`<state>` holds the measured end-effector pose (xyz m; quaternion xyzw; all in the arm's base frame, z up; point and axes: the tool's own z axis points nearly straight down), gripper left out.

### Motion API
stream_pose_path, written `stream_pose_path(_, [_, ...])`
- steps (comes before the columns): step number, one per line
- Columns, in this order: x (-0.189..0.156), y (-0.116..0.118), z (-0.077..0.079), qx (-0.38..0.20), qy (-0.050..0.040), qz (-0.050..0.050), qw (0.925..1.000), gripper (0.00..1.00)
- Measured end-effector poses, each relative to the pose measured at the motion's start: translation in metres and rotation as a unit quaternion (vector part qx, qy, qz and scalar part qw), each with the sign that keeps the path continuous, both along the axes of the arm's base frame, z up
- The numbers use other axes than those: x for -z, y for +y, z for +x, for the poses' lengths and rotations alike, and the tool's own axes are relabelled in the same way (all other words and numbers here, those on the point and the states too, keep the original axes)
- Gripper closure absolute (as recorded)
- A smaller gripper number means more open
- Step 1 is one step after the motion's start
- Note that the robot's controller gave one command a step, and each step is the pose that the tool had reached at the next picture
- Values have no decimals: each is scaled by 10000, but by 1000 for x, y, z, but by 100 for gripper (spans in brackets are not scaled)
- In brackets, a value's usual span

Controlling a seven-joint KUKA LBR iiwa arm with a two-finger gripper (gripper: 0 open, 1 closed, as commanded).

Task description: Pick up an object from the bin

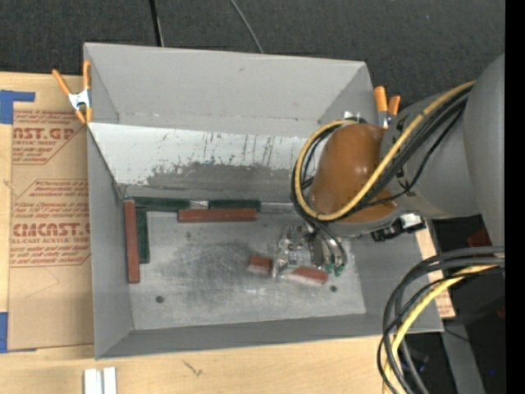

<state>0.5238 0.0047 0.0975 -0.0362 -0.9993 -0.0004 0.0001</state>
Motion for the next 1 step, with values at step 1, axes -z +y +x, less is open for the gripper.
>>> stream_pose_path(1, [0, 0, -1, -2, 13, 2, 10000, 0])
